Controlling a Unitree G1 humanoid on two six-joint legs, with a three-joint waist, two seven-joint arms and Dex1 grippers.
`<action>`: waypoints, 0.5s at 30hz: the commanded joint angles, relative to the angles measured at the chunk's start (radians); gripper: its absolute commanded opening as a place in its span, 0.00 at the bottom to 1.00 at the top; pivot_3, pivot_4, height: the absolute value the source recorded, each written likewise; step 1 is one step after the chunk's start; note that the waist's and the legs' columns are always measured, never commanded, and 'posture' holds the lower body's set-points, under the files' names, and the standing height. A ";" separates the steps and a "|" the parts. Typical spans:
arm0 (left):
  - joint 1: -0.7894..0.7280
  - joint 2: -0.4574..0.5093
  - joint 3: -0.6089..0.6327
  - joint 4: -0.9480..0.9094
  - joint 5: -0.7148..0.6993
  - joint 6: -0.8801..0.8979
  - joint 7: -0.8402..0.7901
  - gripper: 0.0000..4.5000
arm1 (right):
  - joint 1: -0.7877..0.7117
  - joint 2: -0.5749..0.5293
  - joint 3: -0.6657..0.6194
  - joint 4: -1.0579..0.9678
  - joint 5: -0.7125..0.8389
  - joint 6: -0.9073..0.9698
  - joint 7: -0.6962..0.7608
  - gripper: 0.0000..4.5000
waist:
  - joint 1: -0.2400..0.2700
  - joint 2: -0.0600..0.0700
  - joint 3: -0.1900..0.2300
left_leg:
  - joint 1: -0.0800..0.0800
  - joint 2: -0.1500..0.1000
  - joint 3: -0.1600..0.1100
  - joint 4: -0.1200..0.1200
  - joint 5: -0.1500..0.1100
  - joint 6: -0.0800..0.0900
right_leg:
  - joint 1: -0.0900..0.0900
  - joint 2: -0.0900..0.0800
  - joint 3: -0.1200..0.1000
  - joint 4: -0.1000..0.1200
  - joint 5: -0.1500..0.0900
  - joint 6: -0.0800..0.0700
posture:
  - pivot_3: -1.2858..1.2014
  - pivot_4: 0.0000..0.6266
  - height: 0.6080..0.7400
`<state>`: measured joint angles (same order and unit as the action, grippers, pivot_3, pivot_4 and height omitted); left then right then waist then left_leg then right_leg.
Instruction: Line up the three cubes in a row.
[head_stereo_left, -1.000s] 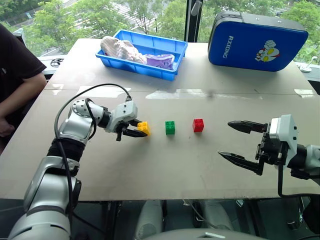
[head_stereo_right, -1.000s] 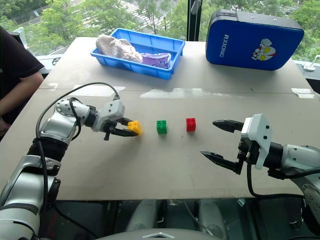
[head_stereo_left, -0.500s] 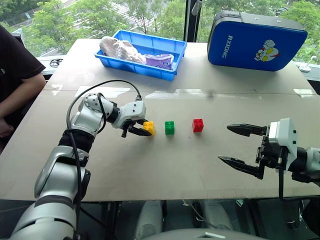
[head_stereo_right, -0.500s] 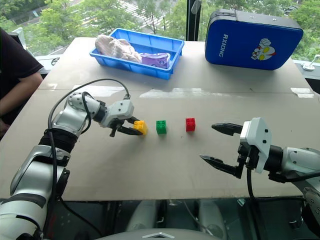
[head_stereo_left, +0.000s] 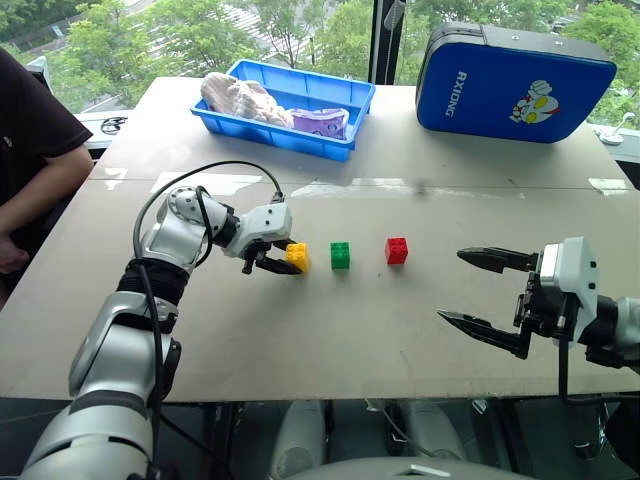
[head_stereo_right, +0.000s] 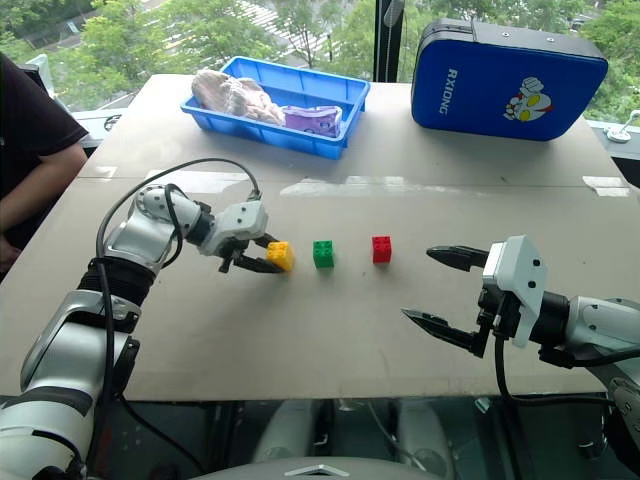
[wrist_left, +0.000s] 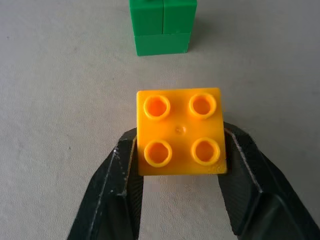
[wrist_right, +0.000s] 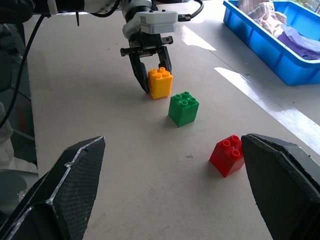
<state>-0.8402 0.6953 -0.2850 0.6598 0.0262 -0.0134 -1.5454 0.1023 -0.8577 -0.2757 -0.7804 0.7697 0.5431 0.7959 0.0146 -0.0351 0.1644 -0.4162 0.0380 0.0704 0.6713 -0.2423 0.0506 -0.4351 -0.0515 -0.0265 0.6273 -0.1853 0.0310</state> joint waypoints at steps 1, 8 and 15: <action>-0.017 0.008 0.013 -0.041 -0.008 0.014 -0.005 0.91 | -0.004 -0.005 -0.031 -0.028 0.008 -0.010 -0.002 1.00 | 0.000 0.000 0.000 | 0.000 0.000 0.000 0.000 0.000 0.000 | 0.000 0.000 0.000 0.000 0.000 0.000 | 0.52 0.24 1.00; 0.135 0.075 0.156 -0.300 -0.138 0.198 0.055 0.99 | 0.025 0.009 -0.047 -0.019 -0.016 -0.014 -0.024 1.00 | -0.001 0.000 0.000 | 0.000 0.000 -0.001 0.000 0.000 0.000 | 0.000 0.000 0.000 0.000 0.000 0.000 | 0.52 0.24 1.00; 0.593 0.048 0.548 -0.917 -0.427 0.675 0.355 0.99 | 0.136 0.029 -0.105 0.070 -0.119 -0.058 -0.023 1.00 | -0.005 0.001 0.000 | 0.001 0.002 -0.004 0.000 0.000 0.000 | 0.000 -0.002 0.001 0.000 -0.002 0.003 | 0.52 0.24 1.00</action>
<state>-0.2904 0.7638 0.1677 -0.1096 -0.3111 0.5558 -1.2739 0.2251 -0.8378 -0.3312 -0.7195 0.6732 0.5257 0.7667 0.0097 -0.0345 0.1643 -0.4149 0.0400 0.0660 0.6711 -0.2423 0.0505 -0.4347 -0.0532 -0.0252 0.6270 -0.1873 0.0344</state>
